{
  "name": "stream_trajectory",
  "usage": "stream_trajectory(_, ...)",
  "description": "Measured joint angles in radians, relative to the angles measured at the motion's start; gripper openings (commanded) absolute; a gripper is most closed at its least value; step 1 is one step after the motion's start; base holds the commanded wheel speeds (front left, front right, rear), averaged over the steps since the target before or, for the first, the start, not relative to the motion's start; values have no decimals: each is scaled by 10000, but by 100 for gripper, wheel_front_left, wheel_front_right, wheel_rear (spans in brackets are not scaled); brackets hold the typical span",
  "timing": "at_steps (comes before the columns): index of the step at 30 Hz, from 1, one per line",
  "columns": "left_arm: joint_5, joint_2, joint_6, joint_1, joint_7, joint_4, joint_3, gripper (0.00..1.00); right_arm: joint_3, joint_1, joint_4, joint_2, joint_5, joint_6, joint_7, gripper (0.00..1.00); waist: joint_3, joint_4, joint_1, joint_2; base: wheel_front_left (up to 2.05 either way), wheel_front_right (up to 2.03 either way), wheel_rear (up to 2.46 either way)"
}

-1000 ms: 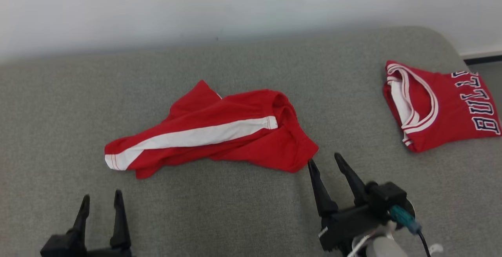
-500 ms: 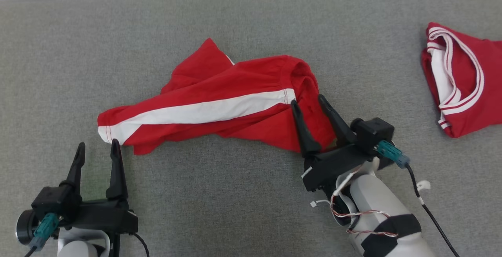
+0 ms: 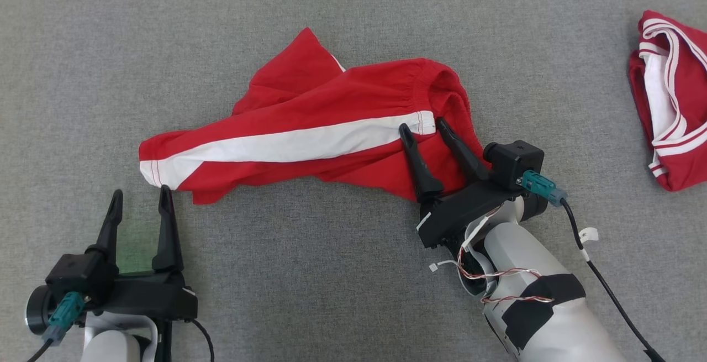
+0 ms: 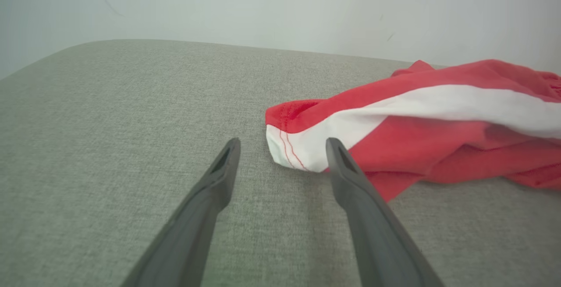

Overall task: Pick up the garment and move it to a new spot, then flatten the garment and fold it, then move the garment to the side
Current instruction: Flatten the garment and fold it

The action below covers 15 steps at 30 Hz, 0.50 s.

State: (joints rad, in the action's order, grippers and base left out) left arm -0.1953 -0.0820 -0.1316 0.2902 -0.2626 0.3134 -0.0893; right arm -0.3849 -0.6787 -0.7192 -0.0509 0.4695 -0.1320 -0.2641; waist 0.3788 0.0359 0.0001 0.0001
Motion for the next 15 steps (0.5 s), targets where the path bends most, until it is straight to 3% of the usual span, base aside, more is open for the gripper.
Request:
stream_trajectory(9, -182, -217, 0, 271, 0, 140, -102, 100, -546, -222, -50, -25, 458, 12, -4, 100, 158, -23, -1, 0, 0, 0, 0)
stream_trajectory(15, -188, -221, 0, 390, 0, 161, -125, 100, -825, -364, 104, -17, 771, 31, -4, 81, 227, -53, -1, 0, 0, 0, 0)
